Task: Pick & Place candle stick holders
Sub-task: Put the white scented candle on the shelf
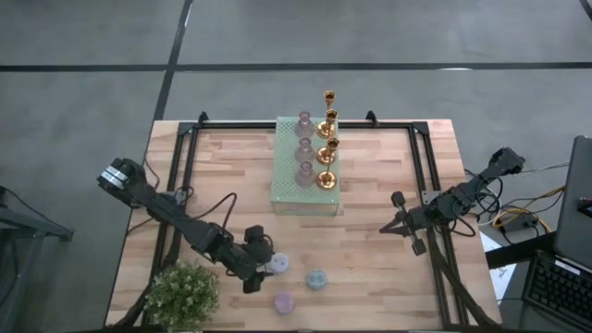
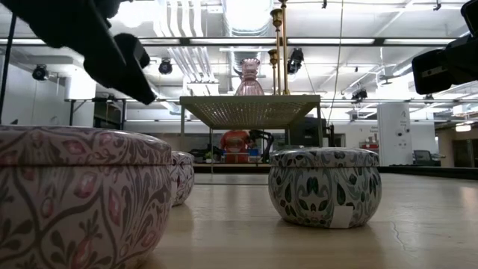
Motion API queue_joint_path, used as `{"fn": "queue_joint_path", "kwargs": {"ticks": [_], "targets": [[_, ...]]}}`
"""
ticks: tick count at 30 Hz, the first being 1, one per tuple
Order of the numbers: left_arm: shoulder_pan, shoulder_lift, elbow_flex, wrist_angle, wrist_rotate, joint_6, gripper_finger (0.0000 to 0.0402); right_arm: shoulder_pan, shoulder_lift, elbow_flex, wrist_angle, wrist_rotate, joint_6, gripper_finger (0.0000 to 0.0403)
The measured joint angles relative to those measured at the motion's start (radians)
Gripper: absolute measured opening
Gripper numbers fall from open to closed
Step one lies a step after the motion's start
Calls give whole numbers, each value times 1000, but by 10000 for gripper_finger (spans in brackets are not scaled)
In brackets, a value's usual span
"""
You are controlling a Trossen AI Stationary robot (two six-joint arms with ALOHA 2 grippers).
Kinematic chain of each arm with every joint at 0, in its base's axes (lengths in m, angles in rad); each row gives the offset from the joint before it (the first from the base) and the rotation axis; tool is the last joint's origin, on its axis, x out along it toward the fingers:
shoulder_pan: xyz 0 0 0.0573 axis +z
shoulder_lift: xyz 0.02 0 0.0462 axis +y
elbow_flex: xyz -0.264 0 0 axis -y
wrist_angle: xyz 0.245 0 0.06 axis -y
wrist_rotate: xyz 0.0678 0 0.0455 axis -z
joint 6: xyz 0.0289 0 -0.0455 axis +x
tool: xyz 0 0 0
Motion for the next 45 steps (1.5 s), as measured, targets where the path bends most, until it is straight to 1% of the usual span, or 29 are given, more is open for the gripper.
{"fn": "queue_joint_path", "kwargs": {"ticks": [4, 11, 15, 19, 27, 31, 45], "targets": [[8, 0, -39, 19, -2, 43, 312, 0, 0, 0, 0, 0, 0, 8], [34, 15, -86, 108, -2, 63, 310, 0, 0, 0, 0, 0, 0, 8], [45, 51, -88, 119, -3, 87, 312, 0, 0, 0, 0, 0, 0, 8], [52, 90, -88, 171, 3, 107, 310, 0, 0, 0, 0, 0, 0, 8], [53, 156, -86, 225, 6, 104, 314, 0, 0, 0, 1, 0, 0, 8], [53, 191, -84, 281, -1, 104, 314, 0, 0, 0, 0, 0, 0, 8], [53, 221, -83, 288, 0, 148, 314, 0, 0, 0, 0, 0, 0, 8]]}}
